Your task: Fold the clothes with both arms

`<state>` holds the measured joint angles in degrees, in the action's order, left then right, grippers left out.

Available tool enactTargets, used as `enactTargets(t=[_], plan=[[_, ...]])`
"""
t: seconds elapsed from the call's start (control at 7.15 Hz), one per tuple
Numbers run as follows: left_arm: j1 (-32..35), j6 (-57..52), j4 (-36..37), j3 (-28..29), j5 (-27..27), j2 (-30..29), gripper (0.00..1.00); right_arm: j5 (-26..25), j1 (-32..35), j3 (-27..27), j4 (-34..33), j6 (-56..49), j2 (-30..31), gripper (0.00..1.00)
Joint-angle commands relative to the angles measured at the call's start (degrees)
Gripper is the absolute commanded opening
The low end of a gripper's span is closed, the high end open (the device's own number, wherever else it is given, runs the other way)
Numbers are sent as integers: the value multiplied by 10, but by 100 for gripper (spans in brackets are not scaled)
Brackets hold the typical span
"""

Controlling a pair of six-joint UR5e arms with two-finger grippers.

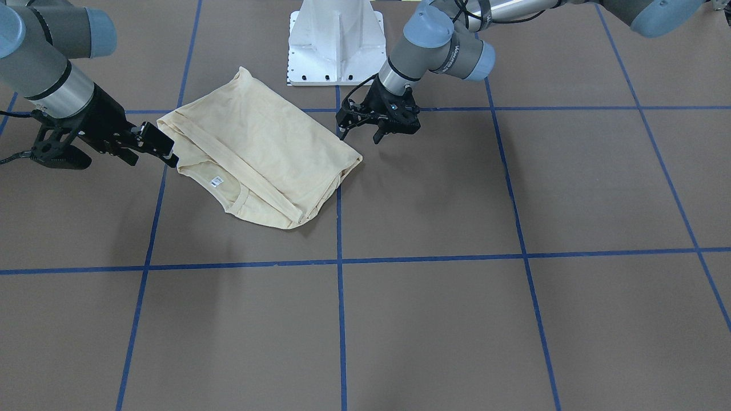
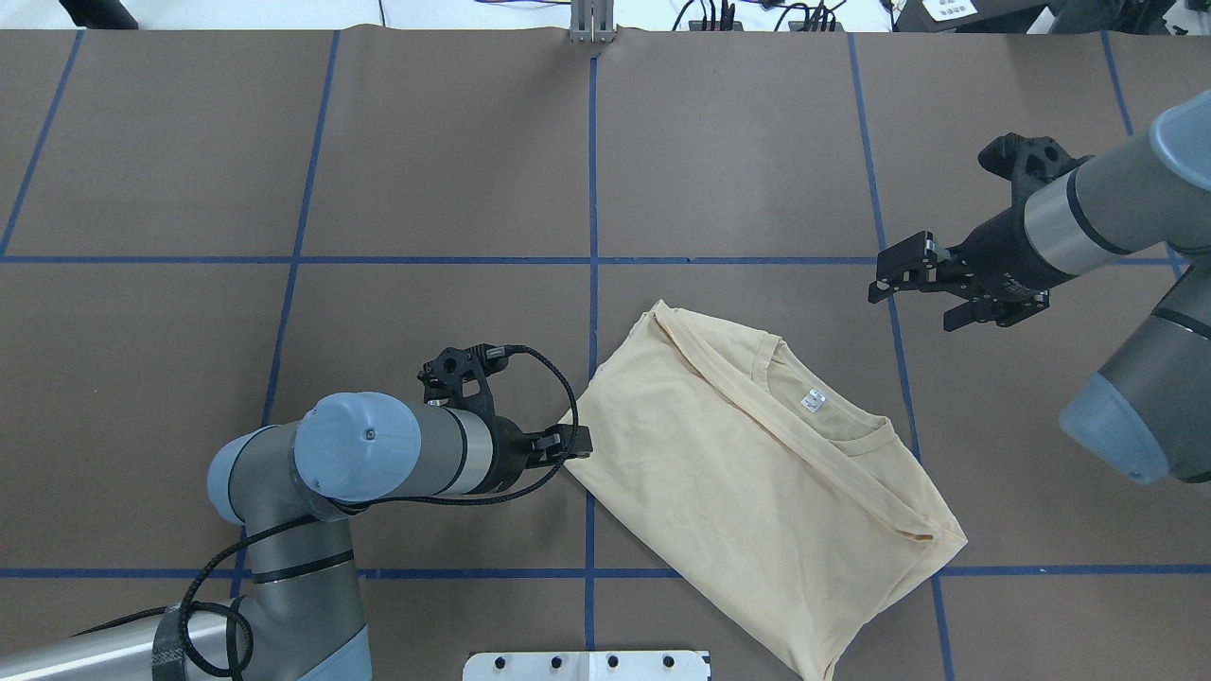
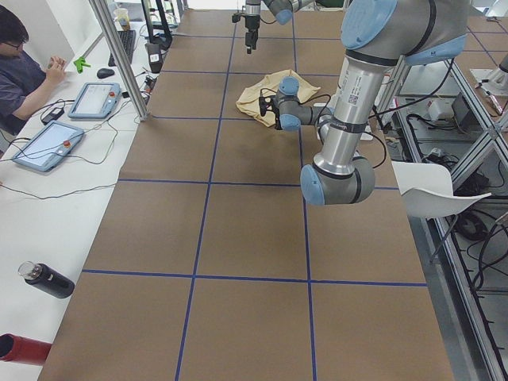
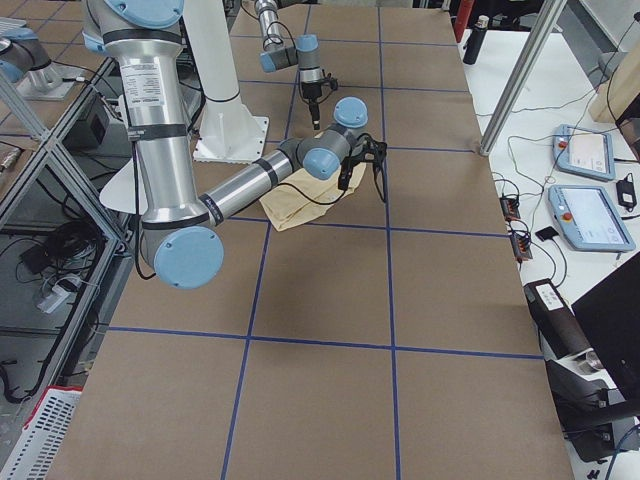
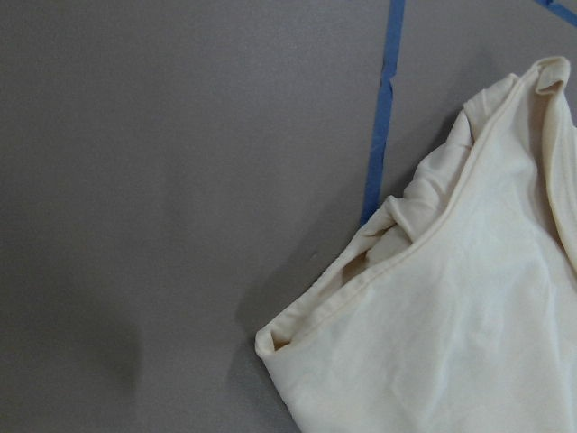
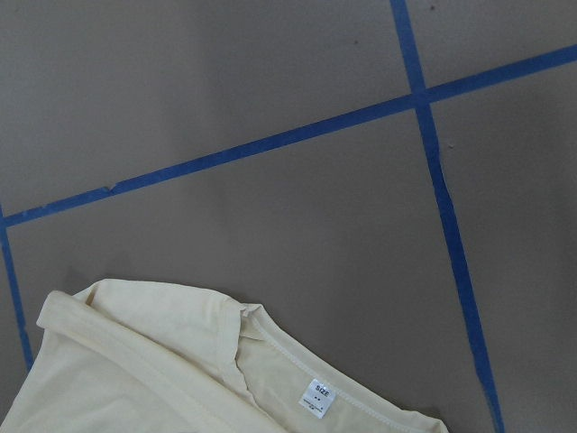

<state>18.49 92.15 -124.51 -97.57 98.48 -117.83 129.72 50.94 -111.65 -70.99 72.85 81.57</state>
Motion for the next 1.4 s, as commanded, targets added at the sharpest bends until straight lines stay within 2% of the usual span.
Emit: enactTargets(t=[0.0, 0.28, 0.56, 1.26], plan=[[1, -1, 0, 5, 0, -2, 86, -2, 1, 0, -2, -2, 1, 100], [1, -2, -1, 9, -1, -4, 82, -3, 3, 0, -2, -2, 1, 100], [3, -2, -1, 13, -8, -9, 73, -3, 5, 1, -2, -2, 1, 100], [9, -39, -4, 43, -15, -29, 72, -3, 6, 4, -3, -2, 3, 100]])
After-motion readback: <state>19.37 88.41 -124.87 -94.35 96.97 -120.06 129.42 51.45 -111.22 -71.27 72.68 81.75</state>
